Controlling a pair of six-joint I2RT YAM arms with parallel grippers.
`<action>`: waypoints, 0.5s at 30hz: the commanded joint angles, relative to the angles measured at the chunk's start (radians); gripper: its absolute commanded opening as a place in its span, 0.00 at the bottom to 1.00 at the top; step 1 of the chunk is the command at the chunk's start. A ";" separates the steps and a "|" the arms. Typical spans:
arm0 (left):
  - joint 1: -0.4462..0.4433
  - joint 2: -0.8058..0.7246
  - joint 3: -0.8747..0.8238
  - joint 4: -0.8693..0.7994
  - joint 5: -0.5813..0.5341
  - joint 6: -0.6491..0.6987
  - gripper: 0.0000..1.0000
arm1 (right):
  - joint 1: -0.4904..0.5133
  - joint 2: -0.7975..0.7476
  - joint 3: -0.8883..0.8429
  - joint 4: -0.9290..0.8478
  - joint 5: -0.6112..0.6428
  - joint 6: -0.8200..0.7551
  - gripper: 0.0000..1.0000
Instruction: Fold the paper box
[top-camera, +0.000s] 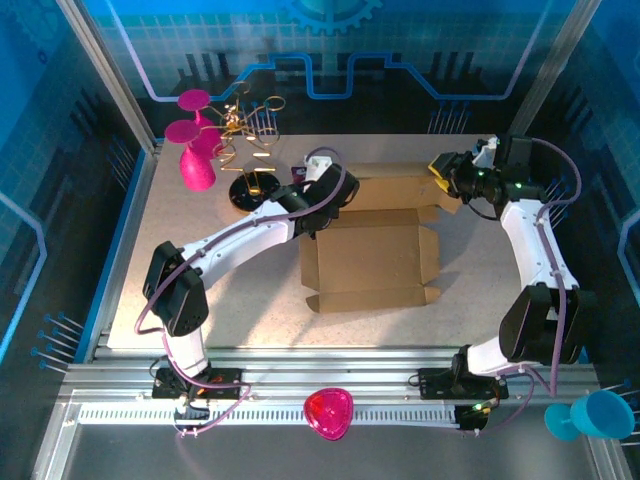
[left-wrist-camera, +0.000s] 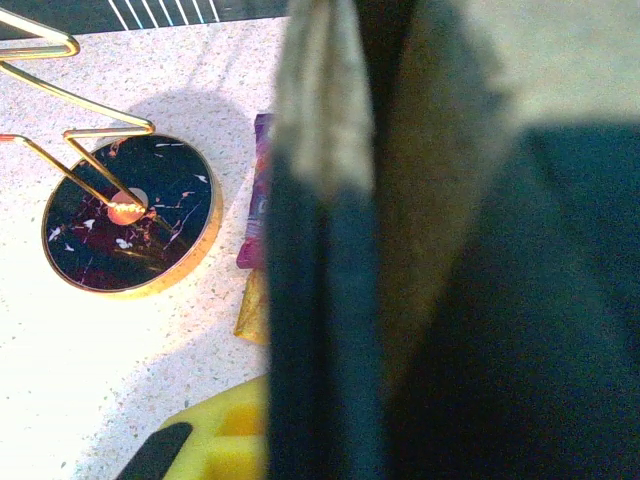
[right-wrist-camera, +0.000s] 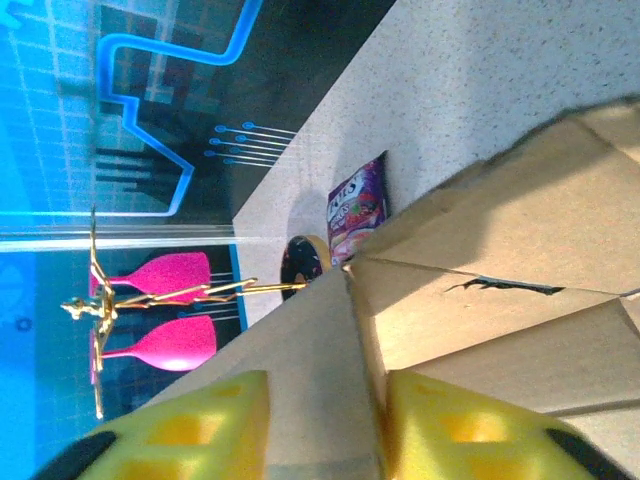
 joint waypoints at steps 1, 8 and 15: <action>0.012 -0.032 0.040 -0.006 0.030 -0.033 0.00 | 0.009 -0.022 -0.029 0.138 -0.057 0.135 0.22; 0.032 -0.049 0.043 -0.007 0.055 -0.054 0.00 | -0.001 -0.034 -0.092 0.363 -0.065 0.356 0.00; 0.043 -0.060 0.080 -0.040 0.057 -0.053 0.00 | -0.051 -0.173 -0.154 0.335 0.071 0.305 0.50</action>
